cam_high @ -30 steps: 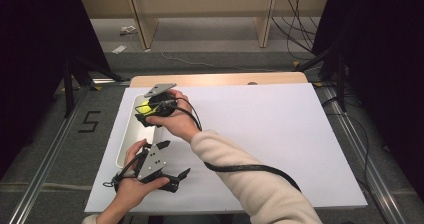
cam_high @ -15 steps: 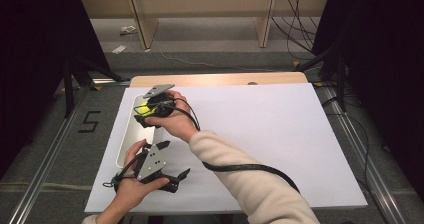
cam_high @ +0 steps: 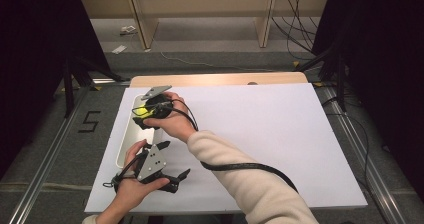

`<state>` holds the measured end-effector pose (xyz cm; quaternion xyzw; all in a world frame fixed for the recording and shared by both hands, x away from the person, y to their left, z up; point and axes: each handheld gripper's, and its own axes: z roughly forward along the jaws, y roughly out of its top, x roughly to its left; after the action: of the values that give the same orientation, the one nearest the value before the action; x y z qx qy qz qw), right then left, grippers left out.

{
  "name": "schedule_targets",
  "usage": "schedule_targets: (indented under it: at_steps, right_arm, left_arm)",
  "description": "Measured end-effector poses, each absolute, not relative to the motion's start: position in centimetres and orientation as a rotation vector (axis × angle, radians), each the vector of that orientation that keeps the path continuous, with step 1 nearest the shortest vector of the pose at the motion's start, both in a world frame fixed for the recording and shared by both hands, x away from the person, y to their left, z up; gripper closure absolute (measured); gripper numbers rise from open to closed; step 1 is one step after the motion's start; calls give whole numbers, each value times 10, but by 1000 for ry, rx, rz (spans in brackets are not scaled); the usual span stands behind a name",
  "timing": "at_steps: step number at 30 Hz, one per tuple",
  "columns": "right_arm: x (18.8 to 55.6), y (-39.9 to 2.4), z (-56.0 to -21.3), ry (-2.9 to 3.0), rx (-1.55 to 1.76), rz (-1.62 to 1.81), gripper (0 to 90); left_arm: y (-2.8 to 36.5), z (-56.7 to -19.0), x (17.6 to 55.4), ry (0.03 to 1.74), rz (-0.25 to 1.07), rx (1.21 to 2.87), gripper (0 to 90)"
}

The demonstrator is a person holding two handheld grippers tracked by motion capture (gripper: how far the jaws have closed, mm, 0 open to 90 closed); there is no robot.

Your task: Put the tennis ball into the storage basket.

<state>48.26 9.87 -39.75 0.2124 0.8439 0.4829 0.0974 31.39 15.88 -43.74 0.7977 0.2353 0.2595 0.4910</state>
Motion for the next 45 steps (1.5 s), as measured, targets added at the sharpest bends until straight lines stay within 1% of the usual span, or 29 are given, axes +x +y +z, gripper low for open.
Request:
schedule_targets:
  at_steps: [45]
  right_arm:
    - [482,119,-409,2577,572,1380,268]
  left_arm:
    - [159,-438,313,569,628,1941,0]
